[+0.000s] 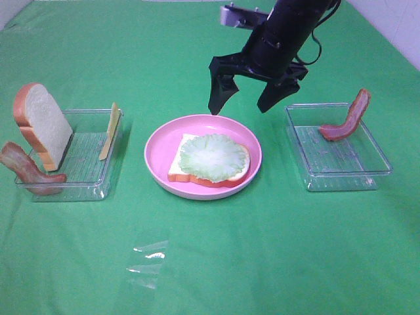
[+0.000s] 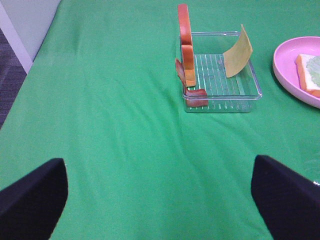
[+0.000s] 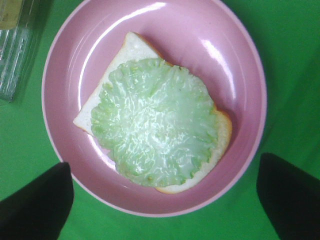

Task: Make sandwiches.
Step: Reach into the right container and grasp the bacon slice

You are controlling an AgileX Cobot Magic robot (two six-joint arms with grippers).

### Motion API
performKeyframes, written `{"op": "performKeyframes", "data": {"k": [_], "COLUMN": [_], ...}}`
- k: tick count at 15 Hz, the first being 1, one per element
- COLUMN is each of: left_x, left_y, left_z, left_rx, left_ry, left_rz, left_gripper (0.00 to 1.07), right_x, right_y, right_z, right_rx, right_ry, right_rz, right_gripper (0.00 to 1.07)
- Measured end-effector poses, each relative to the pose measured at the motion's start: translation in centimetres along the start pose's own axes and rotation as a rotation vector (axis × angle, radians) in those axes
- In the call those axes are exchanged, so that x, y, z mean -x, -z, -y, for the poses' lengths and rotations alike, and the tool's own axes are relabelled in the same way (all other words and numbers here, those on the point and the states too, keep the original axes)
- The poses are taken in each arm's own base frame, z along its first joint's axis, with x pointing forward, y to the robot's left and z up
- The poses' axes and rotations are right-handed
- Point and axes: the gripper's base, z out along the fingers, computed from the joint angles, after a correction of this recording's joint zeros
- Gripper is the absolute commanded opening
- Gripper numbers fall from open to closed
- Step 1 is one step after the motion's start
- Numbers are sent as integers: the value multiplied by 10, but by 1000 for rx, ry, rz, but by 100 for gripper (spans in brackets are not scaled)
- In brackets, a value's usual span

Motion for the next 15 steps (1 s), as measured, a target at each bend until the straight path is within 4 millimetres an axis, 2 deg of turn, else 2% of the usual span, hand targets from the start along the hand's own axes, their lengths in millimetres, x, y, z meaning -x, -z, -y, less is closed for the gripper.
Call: {"op": "performKeyframes", "data": {"k": [1, 2, 6, 7, 10, 11, 12, 15], "left_x": [0, 0, 0, 0, 0, 0, 0, 0], "left_y": [0, 0, 0, 0, 0, 0, 0, 0], "left_z": [0, 0, 0, 0, 0, 0, 0, 0], "left_rx": [0, 0, 0, 0, 0, 0, 0, 0], "left_ry": [0, 0, 0, 0, 0, 0, 0, 0], "left_rz": [0, 0, 0, 0, 0, 0, 0, 0], "left_gripper": [91, 91, 91, 91, 91, 91, 91, 91], "right_x": [0, 0, -4, -7, -27, -33, -39, -41], "right_y": [34, 41, 91, 95, 107, 106, 96, 79], "right_z": [8, 13, 92, 103, 161, 177, 201, 220], "right_rx": [-27, -36, -119, -128, -157, -162, -170, -174], "right_ry": [-27, -35, -211, -240, -391, -428, -476, -500], "right_rz": [7, 11, 89, 95, 109, 105, 94, 88], "right_gripper": [96, 96, 96, 96, 96, 96, 96, 96]}}
